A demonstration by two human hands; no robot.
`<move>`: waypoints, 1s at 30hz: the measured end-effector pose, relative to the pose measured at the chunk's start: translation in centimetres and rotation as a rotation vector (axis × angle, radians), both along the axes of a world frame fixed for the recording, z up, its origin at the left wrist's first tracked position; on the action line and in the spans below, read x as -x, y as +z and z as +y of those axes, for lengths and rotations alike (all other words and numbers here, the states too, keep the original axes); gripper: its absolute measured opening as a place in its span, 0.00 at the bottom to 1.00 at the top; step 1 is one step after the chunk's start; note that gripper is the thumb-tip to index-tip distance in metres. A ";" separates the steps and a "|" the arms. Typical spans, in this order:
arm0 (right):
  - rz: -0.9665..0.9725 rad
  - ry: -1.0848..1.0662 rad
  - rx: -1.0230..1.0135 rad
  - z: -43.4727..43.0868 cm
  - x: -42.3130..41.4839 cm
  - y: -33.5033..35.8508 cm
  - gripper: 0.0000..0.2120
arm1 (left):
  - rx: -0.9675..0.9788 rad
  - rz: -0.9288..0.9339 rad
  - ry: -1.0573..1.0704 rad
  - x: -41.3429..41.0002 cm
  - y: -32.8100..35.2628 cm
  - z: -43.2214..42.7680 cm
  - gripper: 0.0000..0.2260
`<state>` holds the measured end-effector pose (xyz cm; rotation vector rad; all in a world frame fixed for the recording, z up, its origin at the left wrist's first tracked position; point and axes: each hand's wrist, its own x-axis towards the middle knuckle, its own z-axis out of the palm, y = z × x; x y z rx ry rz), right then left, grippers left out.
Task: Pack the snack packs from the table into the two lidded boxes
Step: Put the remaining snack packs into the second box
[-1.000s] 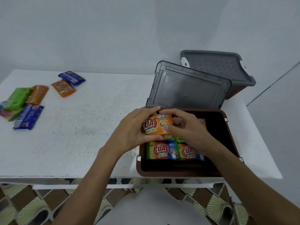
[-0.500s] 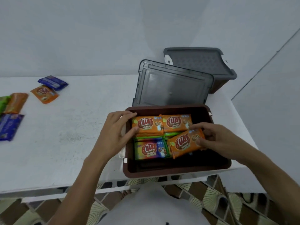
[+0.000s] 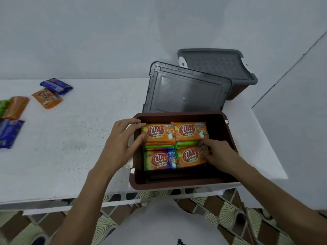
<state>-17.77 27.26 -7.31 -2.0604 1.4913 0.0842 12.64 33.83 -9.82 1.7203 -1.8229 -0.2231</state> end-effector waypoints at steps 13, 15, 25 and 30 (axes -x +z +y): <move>0.239 0.133 -0.002 0.1 -1.1 0.9 0.14 | 0.015 0.016 -0.021 0.0 -0.5 0.2 0.21; 0.254 0.150 0.015 -0.1 -1.6 1.9 0.15 | 0.015 0.024 -0.027 0.0 -0.6 0.2 0.21; -0.021 0.216 0.219 -3.6 -12.5 7.6 0.13 | -0.071 0.260 -0.004 -3.9 1.2 0.6 0.14; -0.173 0.281 0.268 -6.8 -23.0 6.9 0.13 | -0.050 0.240 0.210 -12.4 1.9 0.2 0.13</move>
